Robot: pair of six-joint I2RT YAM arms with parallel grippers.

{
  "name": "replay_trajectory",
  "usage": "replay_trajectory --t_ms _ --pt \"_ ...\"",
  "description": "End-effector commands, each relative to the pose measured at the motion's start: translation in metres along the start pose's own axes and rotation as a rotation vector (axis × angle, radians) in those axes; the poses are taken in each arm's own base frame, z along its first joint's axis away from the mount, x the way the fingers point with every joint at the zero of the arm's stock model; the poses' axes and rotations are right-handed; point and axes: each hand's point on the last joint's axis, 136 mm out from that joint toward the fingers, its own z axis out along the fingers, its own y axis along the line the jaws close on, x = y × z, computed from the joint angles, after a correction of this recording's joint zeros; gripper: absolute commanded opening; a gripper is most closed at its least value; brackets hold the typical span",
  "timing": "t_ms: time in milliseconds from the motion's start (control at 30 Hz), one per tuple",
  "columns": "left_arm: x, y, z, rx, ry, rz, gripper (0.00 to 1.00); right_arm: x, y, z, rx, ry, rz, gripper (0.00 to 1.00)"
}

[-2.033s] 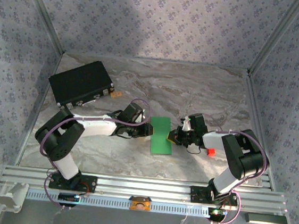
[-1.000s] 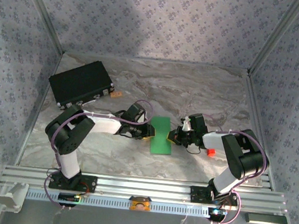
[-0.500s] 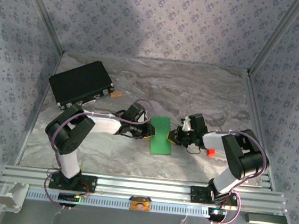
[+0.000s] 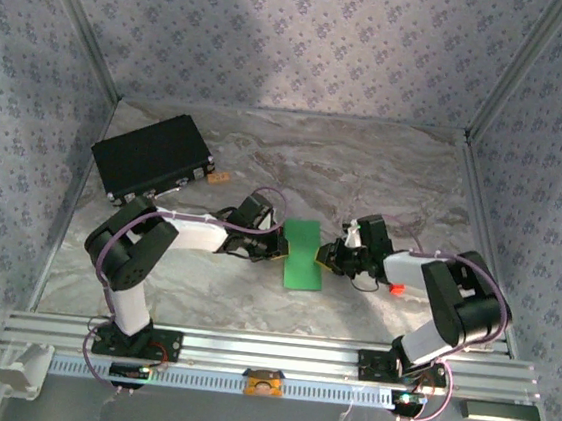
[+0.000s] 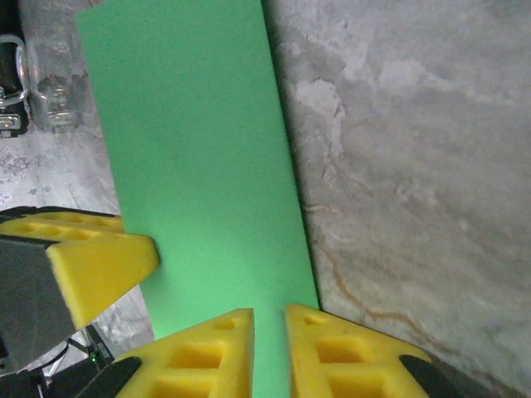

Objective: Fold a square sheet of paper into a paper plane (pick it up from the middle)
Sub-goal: Third fold the triangle at the center of the table.

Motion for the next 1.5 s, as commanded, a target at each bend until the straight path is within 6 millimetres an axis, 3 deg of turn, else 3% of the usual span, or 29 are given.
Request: replay_trajectory --t_ms 0,100,267,367,400,467,633,867,1267,1467 --pt "-0.001 -0.008 -0.012 0.033 -0.010 0.006 0.03 0.000 0.003 -0.013 0.036 -0.045 -0.044 0.29" --pt "-0.001 -0.011 -0.019 0.061 0.001 -0.004 0.03 -0.004 0.023 -0.027 0.015 -0.083 -0.130 0.40" --pt "0.002 -0.010 -0.032 0.057 0.019 0.002 0.03 -0.005 0.051 -0.047 0.051 -0.196 -0.346 0.44" --pt "0.001 -0.007 -0.037 0.053 0.020 -0.006 0.03 0.004 0.067 -0.049 0.068 -0.265 -0.555 0.52" --pt "0.001 -0.007 -0.038 0.056 0.018 -0.010 0.03 0.009 0.073 -0.049 0.072 -0.277 -0.631 0.53" --pt "0.000 -0.008 -0.039 0.063 0.015 -0.012 0.03 0.025 0.079 -0.043 0.106 -0.278 -0.811 0.65" --pt "-0.001 -0.012 -0.040 0.073 0.009 -0.012 0.03 0.057 0.092 -0.029 0.186 -0.241 -1.196 0.62" --pt "-0.002 -0.012 -0.040 0.075 0.006 -0.015 0.03 0.083 0.098 -0.009 0.280 -0.262 -1.497 0.63" --pt "-0.003 -0.012 -0.039 0.079 0.007 -0.019 0.03 0.086 0.083 0.020 0.462 -0.340 -1.621 0.65" --pt "-0.002 -0.011 -0.039 0.077 0.006 -0.020 0.03 0.083 0.077 0.021 0.518 -0.393 -1.612 0.65"
